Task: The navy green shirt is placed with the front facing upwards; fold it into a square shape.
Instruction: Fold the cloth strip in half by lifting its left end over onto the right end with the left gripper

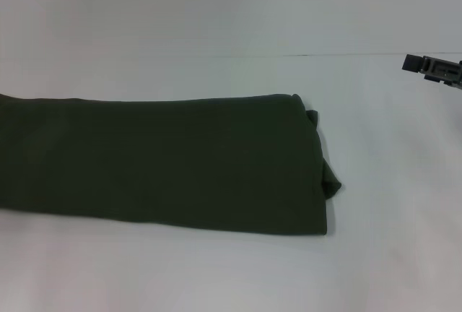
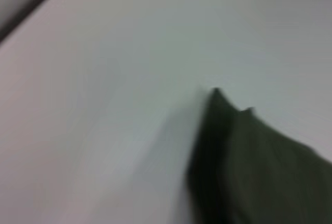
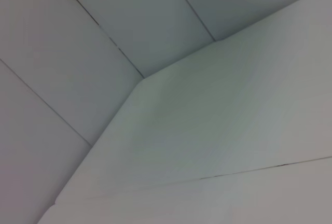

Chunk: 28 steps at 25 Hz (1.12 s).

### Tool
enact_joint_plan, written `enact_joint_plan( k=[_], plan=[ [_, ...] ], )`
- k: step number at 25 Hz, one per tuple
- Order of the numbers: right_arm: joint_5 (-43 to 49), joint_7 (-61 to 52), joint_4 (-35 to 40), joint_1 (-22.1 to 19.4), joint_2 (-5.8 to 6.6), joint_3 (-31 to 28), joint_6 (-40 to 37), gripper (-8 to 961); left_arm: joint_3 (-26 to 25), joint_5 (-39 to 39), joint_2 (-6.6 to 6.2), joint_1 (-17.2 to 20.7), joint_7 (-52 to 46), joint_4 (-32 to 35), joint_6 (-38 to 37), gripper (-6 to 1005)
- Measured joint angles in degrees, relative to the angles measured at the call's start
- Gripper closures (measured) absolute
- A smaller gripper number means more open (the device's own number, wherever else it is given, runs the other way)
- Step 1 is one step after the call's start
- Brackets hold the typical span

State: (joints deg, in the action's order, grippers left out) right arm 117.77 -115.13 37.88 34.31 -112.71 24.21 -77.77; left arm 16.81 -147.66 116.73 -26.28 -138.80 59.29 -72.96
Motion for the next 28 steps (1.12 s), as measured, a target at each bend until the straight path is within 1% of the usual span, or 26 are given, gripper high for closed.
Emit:
enact_joint_plan(
  k=[2, 4, 7, 10, 12, 14, 17, 19, 20, 22, 23, 24, 25, 27, 28],
  plan=[
    [-0.03, 0.04, 0.00, -0.03, 0.01, 0.03, -0.06, 36, 0.17, 3.32, 0.23, -0.63, 1.17, 0.26, -2.61, 982],
    [-0.04, 0.06, -0.01, -0.25, 0.00, 0.06, -0.41, 36, 0.88, 10.16, 0.79, -1.54, 3.30, 0.84, -7.45, 981],
    [-0.05, 0.48, -0.01, -0.92, 0.01, -0.22, -0.90, 36, 3.97, 19.91, 2.14, -3.25, 6.13, 1.35, -13.37, 979],
    [-0.56, 1.28, 0.00, -1.78, 0.18, -0.58, -1.53, 36, 10.07, 27.11, 4.48, -5.45, 7.70, 1.38, -15.33, 978],
    [-1.04, 1.52, 0.05, -2.45, 0.46, -0.62, -2.19, 36, 16.31, 30.93, 6.65, -7.23, 8.71, 1.03, -15.06, 977],
    [-1.66, 1.58, 0.37, -3.22, 0.78, -0.63, -3.16, 36, 21.74, 33.49, 7.66, -8.43, 9.56, -0.90, -13.89, 976],
    [-2.28, 1.88, 0.54, -4.17, 1.33, -0.64, -4.12, 36, 31.53, 40.68, 7.73, -9.53, 12.43, -9.60, -9.09, 975],
    [-2.48, 2.17, 0.55, -4.95, 1.69, -0.74, -4.66, 36, 36.06, 45.84, 7.71, -10.30, 16.04, -16.24, -5.74, 974],
    [-2.50, 2.27, 0.55, -5.26, 1.84, -0.83, -4.79, 36, 37.98, 49.02, 7.77, -11.06, 18.93, -21.23, -3.63, 973],
    [-2.51, 2.41, 0.44, -5.67, 2.11, -0.90, -5.00, 36, 40.62, 55.13, 7.90, -13.28, 25.48, -31.56, -0.25, 972],
    [-2.52, 2.51, 0.44, -5.86, 2.23, -0.92, -5.17, 36, 40.94, 56.74, 7.89, -14.25, 27.87, -35.18, 0.46, 972],
    [-2.51, 2.55, 0.47, -6.02, 2.30, -0.92, -5.26, 36, 41.37, 59.35, 7.91, -15.77, 31.55, -40.95, 1.48, 971],
    [-2.51, 2.57, 0.52, -6.14, 2.37, -0.92, -5.33, 36, 41.37, 61.45, 7.91, -16.95, 34.27, -45.16, 2.07, 970],
    [-2.52, 2.60, 0.38, -6.22, 2.63, -0.92, -5.32, 37, 41.36, 63.63, 7.92, -18.44, 37.70, -50.21, 2.25, 969],
    [-2.52, 2.67, 0.22, -6.22, 2.77, -0.92, -5.32, 37, 41.46, 64.22, 7.92, -18.89, 38.82, -51.49, 1.83, 969]
  ],
)
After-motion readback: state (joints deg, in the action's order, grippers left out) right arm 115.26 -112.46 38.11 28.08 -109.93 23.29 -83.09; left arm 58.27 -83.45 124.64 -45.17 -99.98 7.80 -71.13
